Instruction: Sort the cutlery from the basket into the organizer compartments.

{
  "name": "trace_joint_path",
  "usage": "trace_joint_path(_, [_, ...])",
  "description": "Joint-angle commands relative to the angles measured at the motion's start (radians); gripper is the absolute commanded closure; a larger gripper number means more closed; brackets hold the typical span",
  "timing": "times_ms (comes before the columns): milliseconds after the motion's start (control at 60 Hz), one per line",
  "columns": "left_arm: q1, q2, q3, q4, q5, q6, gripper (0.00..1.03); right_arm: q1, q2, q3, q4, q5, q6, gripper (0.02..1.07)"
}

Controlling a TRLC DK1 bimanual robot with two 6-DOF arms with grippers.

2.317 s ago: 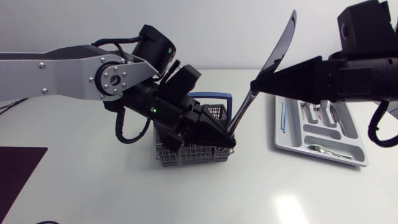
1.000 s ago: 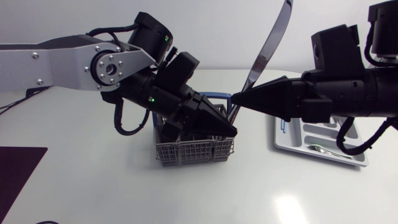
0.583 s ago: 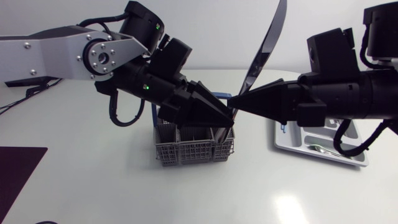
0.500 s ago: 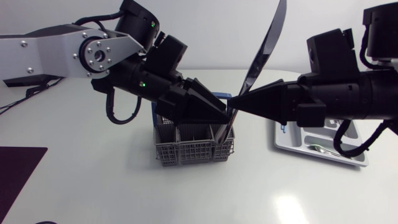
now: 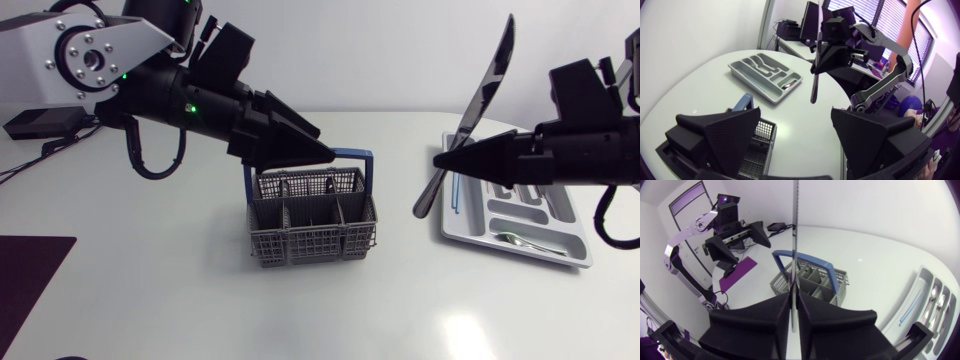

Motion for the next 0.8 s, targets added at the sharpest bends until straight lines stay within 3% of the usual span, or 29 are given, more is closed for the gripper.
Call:
trace_joint_path(0, [-0.012,-0.018,-0.022,0.005,-0.035,-0.012,0.05,-0.062,0.036,0.042,-0.034,-0.002,-0.08,1.02])
trace_joint_path(300, [-0.038,-0.044,-0.064,0.039,-0.136,-0.009,0.05,-0.337,0.185,0.122,-0.121,-0.013,-0.241,1.02])
trace_joint_path(783, [-0.079,-0.066,-0.096,0.059,-0.257,0.014,0.05,-0.621,0.473,0.338,-0.207,0.027,-0.387,1.02])
